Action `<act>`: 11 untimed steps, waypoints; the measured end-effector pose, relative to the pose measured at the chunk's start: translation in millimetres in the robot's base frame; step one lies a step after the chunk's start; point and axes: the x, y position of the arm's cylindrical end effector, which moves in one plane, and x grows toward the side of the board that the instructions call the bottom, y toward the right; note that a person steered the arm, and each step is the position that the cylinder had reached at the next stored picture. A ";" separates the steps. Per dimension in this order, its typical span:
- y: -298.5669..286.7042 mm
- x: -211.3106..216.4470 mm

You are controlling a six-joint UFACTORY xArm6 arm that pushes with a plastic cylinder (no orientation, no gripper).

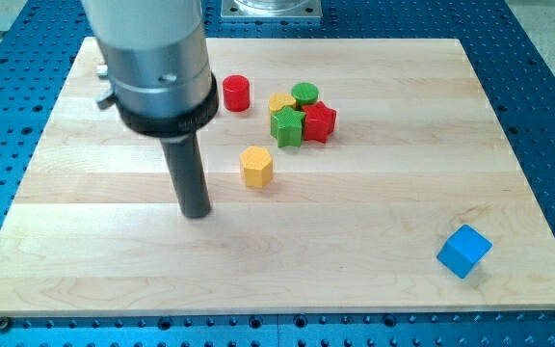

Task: Move the hexagon close to the cube

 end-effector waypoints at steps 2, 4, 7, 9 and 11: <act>43.4 -47.6; 40.1 -55.4; 45.7 -55.4; 185.7 -26.8; 134.6 -12.0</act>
